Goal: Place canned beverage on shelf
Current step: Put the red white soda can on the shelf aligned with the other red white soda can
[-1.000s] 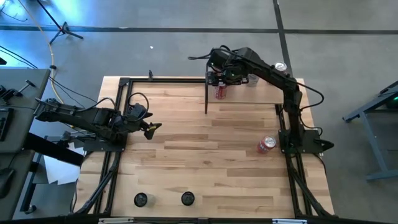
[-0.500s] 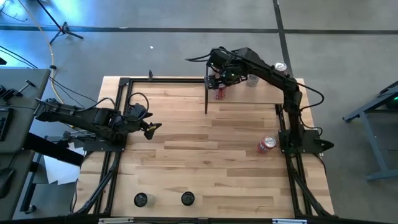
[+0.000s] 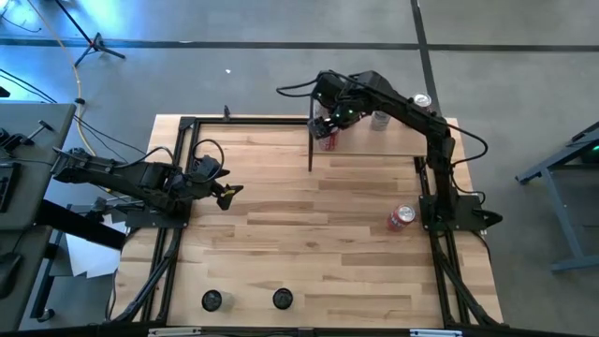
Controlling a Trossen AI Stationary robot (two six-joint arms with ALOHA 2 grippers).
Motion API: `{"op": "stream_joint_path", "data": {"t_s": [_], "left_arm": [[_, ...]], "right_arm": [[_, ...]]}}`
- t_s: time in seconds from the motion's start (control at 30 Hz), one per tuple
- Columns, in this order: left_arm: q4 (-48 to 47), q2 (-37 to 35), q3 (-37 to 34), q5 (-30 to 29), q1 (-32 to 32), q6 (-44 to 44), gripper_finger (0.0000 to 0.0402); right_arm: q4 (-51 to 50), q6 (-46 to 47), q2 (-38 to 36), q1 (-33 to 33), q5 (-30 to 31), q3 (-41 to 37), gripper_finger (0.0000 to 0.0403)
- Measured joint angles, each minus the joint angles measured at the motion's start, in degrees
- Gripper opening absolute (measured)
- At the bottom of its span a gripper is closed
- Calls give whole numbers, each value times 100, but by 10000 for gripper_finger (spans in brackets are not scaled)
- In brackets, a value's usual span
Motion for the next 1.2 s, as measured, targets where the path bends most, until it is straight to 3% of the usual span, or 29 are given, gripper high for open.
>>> {"op": "stream_joint_path", "data": {"t_s": [0.57,1.2], "left_arm": [[0,0,-2,2,1,1,337],[0,0,-2,0,2,1,337]], "right_arm": [[49,-791,0,-232,-229,0,283],[54,-771,15,-230,-177,-11,337]]}}
